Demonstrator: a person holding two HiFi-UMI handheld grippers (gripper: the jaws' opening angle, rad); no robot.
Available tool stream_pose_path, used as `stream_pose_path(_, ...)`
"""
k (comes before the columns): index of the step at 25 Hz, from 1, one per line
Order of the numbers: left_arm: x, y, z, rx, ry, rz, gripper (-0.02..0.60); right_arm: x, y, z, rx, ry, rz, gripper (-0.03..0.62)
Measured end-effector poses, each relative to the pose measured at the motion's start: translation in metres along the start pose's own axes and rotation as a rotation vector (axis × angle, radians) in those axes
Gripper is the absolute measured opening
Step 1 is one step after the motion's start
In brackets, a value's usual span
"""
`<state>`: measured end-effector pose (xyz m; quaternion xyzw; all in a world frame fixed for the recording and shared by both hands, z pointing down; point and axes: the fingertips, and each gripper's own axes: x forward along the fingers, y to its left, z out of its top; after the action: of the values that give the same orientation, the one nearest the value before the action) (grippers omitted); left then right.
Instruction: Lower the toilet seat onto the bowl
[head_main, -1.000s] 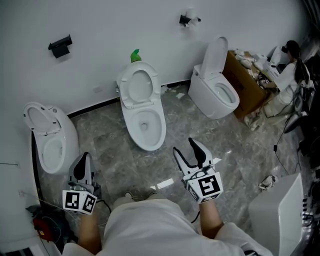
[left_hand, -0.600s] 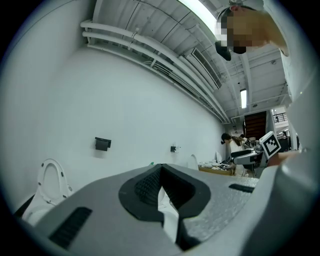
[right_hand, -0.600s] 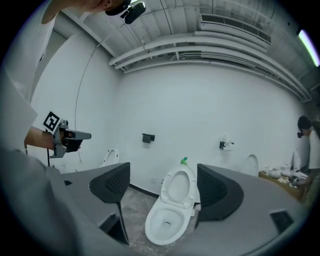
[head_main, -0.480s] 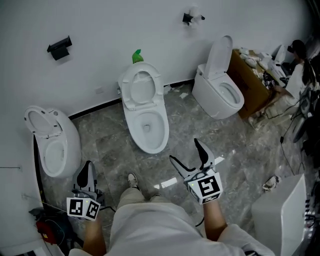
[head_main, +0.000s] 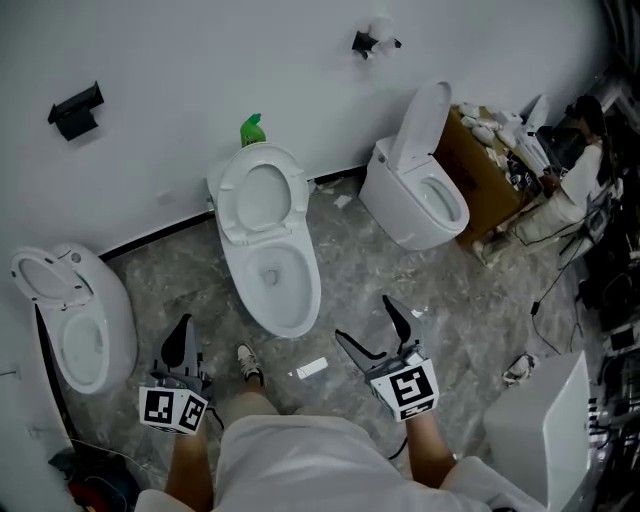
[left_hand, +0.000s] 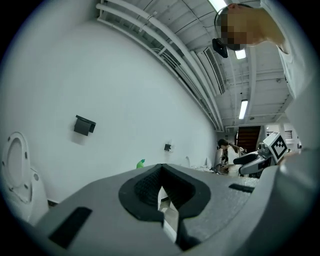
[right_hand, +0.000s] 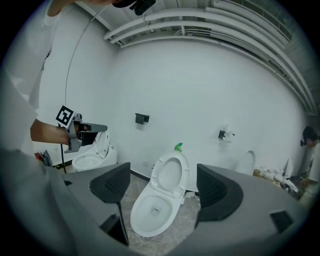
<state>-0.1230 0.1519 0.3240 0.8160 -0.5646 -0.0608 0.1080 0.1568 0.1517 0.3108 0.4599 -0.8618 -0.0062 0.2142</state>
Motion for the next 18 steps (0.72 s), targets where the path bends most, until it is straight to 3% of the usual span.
stream_pose_path(6, 0.087, 0.083, 0.012, -0.069, 0.013, -0.026, -0.005, 0.114, -0.014, 0.055, -0.025, 0.017, 0.009, 0.380)
stream_pose_path(11, 0.151, 0.136, 0.027, -0.067, 0.016, -0.061, -0.005, 0.187, -0.015, 0.083, -0.050, 0.051, 0.017, 0.380)
stream_pose_path(18, 0.204, 0.129, 0.029, -0.072, 0.009, -0.118, -0.005, 0.236, -0.038, 0.089, -0.084, 0.070, 0.033, 0.380)
